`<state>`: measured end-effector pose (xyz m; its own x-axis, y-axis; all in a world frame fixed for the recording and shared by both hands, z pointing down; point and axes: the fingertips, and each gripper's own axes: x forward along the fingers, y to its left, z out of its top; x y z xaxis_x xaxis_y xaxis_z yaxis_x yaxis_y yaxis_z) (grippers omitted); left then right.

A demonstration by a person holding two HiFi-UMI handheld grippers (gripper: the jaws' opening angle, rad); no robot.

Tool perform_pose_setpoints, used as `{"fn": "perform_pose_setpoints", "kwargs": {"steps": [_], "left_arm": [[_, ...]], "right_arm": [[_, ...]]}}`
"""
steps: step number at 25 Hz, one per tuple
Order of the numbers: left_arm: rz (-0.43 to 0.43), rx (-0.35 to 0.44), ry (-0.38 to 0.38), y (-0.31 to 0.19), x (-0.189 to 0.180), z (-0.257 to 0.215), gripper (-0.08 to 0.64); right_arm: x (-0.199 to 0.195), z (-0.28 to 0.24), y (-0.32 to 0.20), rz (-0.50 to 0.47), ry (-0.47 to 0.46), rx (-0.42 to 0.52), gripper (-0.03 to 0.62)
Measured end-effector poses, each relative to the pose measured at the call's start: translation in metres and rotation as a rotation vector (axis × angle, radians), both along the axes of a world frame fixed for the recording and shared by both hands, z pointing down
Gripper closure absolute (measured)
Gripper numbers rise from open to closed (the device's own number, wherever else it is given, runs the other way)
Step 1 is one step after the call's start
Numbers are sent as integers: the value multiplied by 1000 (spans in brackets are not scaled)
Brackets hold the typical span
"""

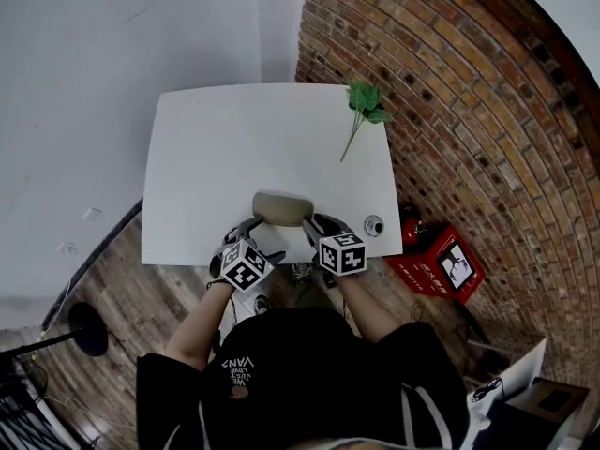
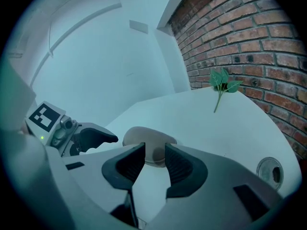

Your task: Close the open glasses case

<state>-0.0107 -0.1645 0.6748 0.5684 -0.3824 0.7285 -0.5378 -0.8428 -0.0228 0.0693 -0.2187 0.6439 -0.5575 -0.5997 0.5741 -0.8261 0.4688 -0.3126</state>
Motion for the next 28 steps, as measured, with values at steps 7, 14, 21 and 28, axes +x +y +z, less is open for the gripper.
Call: {"fn": "perform_pose_setpoints", "kwargs": {"steps": [7,14,21,28], "left_arm": [[-47,101,50,0,-9,-27,183],[-124,183,143,5,-22,-56,275],[-155,241,220,18,-31,-86,385],[-186,285,252,35,-45,-101,505]], "right_arm": [[4,-14,11,50,-35,31,474],[9,-33,26,111,-60,93,519],[10,-48,48,132,-74,138,580],[2,-62,68,130,-86,183,592]]}}
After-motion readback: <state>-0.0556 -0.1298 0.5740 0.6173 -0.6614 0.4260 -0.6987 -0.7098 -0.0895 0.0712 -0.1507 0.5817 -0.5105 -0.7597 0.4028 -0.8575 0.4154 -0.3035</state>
